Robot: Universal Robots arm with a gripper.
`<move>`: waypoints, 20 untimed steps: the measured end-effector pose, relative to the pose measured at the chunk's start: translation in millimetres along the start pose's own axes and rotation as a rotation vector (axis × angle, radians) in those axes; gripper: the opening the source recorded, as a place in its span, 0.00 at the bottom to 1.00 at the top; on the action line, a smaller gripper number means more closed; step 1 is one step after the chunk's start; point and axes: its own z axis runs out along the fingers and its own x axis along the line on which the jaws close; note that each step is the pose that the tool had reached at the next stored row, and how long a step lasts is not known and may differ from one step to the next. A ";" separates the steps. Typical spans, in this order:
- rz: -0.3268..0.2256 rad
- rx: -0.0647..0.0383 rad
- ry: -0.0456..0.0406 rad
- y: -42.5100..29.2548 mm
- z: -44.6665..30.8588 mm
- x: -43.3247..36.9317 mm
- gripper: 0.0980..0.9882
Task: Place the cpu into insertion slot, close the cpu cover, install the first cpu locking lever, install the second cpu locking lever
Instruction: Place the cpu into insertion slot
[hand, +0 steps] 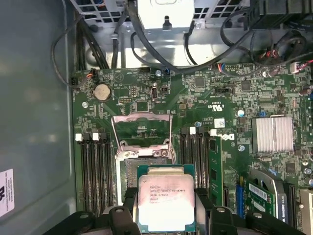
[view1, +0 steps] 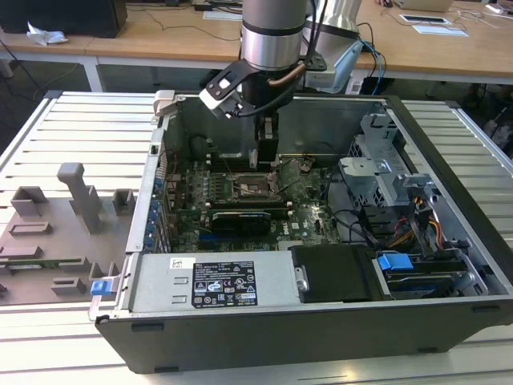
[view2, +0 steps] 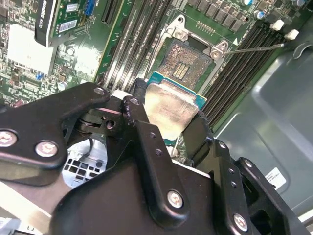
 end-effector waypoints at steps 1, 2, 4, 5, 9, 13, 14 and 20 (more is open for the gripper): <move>0.006 0.000 -0.0002 0.0 0.0 0.0 0.50; 0.008 0.000 -0.0003 0.0 0.0 0.0 0.50; 0.002 0.000 -0.0002 0.0 0.0 0.0 0.50; -0.013 0.000 0.0002 -0.1 0.0 0.0 0.50; -0.075 0.001 0.0022 0.0 0.4 0.1 0.50; -0.076 0.001 0.0025 -1.0 1.7 0.0 0.50; -0.076 0.001 0.0023 -1.6 2.8 0.0 0.50; -0.076 0.001 0.0023 -3.2 18.0 0.4 0.50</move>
